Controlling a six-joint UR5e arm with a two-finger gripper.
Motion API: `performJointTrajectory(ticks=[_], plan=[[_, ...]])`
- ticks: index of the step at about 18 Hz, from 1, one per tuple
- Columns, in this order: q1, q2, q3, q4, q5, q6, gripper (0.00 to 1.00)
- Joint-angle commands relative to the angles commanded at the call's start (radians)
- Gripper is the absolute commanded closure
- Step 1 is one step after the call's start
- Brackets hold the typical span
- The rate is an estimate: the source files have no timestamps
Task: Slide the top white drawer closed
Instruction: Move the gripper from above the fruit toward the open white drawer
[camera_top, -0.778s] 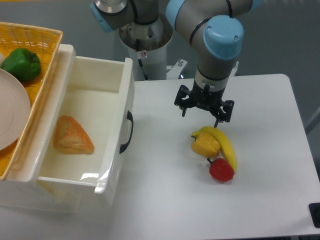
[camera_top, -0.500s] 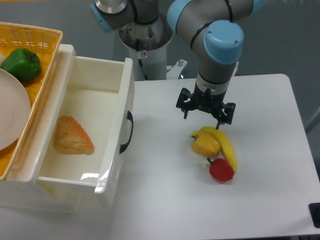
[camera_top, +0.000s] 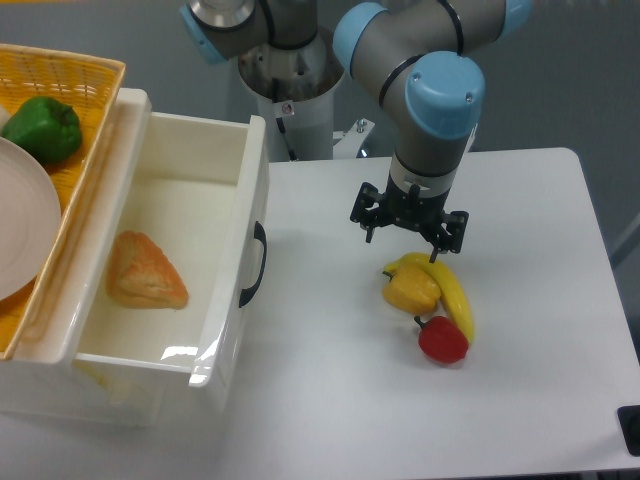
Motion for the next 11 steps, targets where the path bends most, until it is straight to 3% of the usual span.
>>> performJointTrajectory(ticks=[11], plan=[[-0.021,0.003,-0.049,0.0,0.0,-0.075,0.0]])
